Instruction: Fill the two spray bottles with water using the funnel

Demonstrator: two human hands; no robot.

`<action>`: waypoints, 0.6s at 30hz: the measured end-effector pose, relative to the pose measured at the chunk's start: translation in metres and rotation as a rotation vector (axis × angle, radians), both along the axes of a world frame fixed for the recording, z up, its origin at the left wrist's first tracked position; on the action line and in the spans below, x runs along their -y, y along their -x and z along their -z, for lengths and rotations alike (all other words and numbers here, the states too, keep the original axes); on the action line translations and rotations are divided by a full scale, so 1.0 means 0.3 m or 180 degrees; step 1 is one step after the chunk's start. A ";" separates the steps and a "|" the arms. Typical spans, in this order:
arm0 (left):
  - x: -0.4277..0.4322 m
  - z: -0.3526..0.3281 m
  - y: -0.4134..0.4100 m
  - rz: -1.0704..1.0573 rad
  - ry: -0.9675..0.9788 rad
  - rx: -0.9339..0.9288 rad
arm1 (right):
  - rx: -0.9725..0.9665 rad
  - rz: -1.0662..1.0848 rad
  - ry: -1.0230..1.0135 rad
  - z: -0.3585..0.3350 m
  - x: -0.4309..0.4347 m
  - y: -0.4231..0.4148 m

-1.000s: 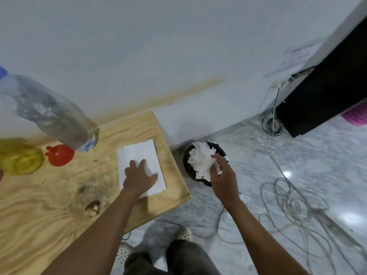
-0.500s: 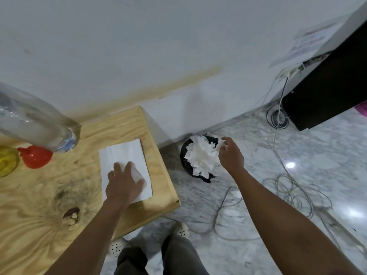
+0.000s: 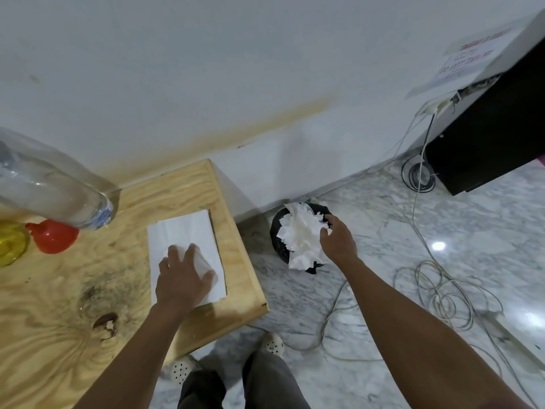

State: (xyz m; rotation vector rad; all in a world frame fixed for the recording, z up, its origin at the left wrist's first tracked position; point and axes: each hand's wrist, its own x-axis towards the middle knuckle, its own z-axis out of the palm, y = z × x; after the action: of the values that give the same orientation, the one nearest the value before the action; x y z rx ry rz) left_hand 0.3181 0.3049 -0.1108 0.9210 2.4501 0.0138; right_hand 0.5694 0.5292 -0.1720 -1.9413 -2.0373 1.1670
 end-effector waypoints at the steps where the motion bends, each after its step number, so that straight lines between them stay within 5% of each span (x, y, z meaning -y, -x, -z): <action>1: 0.001 -0.001 0.002 0.0036 0.0002 -0.0032 | -0.0024 -0.0004 -0.0003 -0.012 0.005 0.003; 13: -0.031 -0.071 -0.002 0.0499 0.0161 -0.0377 | -0.0399 -0.0074 -0.0281 -0.161 0.093 0.038; 18: -0.091 -0.226 0.059 0.0271 -0.0503 0.0637 | -0.0685 -0.0392 -0.0521 -0.301 0.153 0.129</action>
State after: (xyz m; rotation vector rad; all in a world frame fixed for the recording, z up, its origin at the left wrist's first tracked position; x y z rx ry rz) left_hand 0.3005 0.3323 -0.0431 1.0382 2.2477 0.2607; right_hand 0.5307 0.4832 -0.0816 -1.5642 -2.0887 1.1370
